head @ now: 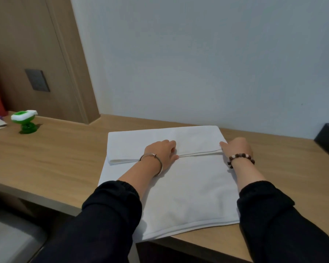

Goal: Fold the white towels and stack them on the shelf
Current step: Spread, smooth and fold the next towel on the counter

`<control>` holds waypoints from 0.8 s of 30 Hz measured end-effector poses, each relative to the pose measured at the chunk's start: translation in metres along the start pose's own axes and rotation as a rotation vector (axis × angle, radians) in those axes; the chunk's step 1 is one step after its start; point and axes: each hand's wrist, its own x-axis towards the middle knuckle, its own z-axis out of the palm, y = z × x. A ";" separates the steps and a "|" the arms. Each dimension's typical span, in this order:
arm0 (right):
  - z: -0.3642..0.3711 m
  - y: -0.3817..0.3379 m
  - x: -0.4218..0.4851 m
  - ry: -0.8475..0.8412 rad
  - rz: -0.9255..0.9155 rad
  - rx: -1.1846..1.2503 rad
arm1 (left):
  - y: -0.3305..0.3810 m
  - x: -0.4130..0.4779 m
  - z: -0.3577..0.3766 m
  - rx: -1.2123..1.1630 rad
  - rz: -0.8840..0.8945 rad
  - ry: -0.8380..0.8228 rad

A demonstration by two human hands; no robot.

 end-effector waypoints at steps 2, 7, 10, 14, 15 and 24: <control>-0.002 0.000 0.001 0.012 -0.029 0.055 | 0.000 0.002 0.001 0.028 0.012 -0.007; -0.014 -0.006 0.007 -0.013 0.028 0.198 | 0.001 0.004 0.004 0.058 0.014 -0.010; -0.017 -0.003 0.011 -0.127 0.163 0.364 | 0.001 0.004 0.004 0.048 0.016 -0.008; -0.016 0.003 0.010 -0.253 0.280 0.601 | 0.001 0.004 0.004 0.046 0.017 -0.002; -0.016 0.003 0.011 -0.263 0.281 0.604 | 0.001 0.003 0.004 0.047 0.017 0.000; -0.016 0.001 0.010 -0.226 0.176 0.196 | 0.002 0.003 0.003 0.013 -0.006 -0.014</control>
